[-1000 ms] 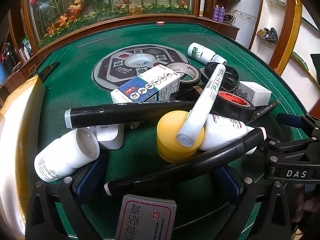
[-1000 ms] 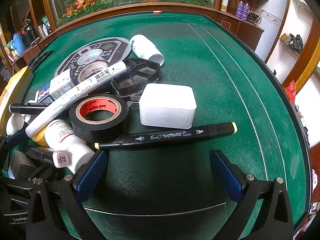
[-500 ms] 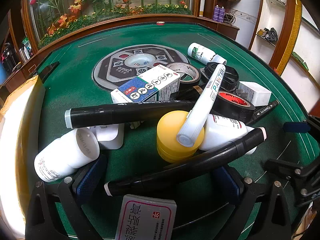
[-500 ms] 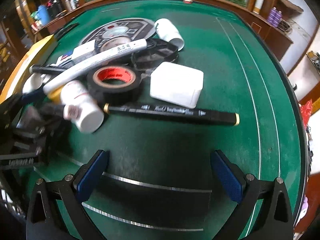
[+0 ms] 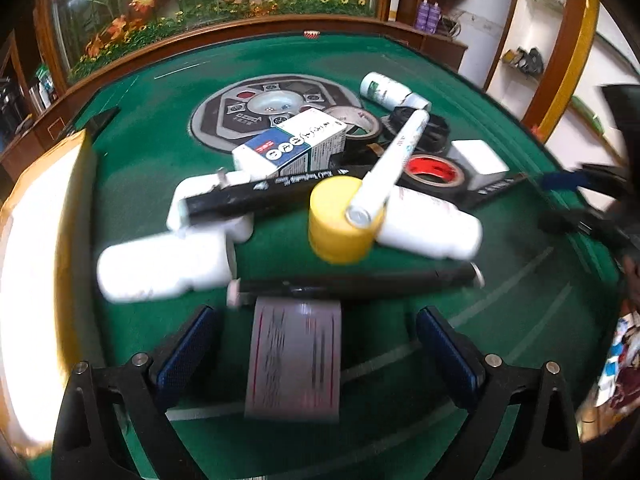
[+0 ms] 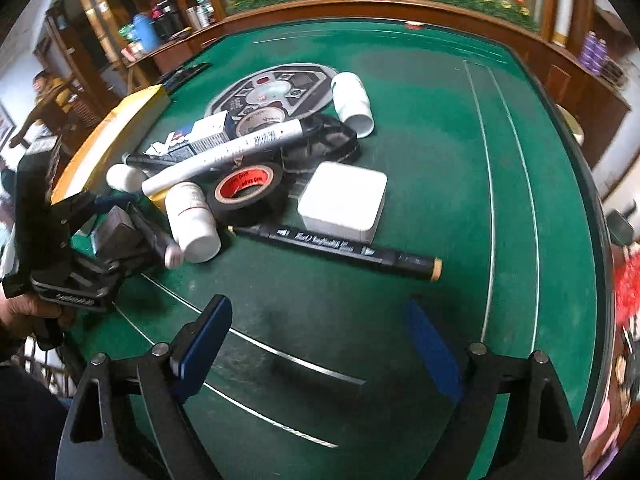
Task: Organize rigid objects
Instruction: 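Grasp the pink-and-white medicine box with the left gripper while the right approaches a marker, then close the right gripper on the black marker and lift it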
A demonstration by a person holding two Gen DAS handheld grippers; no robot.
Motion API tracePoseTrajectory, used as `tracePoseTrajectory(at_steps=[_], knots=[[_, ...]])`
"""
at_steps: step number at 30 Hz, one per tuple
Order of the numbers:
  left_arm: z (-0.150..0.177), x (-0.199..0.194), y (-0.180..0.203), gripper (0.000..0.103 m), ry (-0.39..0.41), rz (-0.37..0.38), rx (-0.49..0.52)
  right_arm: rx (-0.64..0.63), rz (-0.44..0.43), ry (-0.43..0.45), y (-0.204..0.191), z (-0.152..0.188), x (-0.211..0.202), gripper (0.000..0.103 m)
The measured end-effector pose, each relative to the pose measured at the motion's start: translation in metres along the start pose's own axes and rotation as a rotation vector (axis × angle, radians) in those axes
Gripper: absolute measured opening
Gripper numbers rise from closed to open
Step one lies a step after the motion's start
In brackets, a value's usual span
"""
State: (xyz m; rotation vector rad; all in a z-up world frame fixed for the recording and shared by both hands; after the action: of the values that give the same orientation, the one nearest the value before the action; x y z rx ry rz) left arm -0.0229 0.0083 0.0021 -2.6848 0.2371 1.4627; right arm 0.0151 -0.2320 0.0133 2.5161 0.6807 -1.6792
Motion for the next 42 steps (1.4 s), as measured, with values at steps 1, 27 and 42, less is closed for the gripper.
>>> tracePoseTrajectory(at_steps=[1, 27, 42], knots=[[0.005, -0.004, -0.001, 0.100, -0.003, 0.006, -0.006, -0.017, -0.017, -0.014, 0.002, -0.004, 0.003, 0.088], [-0.001, 0.000, -0.029, 0.038, -0.075, 0.139, 0.000, 0.468, -0.049, -0.064, -0.004, -0.001, -0.011, 0.088], [-0.003, 0.002, -0.039, 0.038, -0.055, 0.152, 0.042, 0.629, 0.242, -0.161, 0.002, -0.016, 0.019, 0.028]])
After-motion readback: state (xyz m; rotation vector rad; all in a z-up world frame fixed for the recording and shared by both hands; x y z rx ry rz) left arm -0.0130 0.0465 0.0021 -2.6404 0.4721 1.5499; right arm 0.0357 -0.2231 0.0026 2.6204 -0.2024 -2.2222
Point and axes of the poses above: each gripper's, at about its wrist camera, not at the fingertips, and x roughly the way its jaws point, y to its right, z to its underside, the point moved 1 cm from there along x, roughly the way its jaws point, and after that the axes turned 7 degrees about x, right-handed, at the moved point
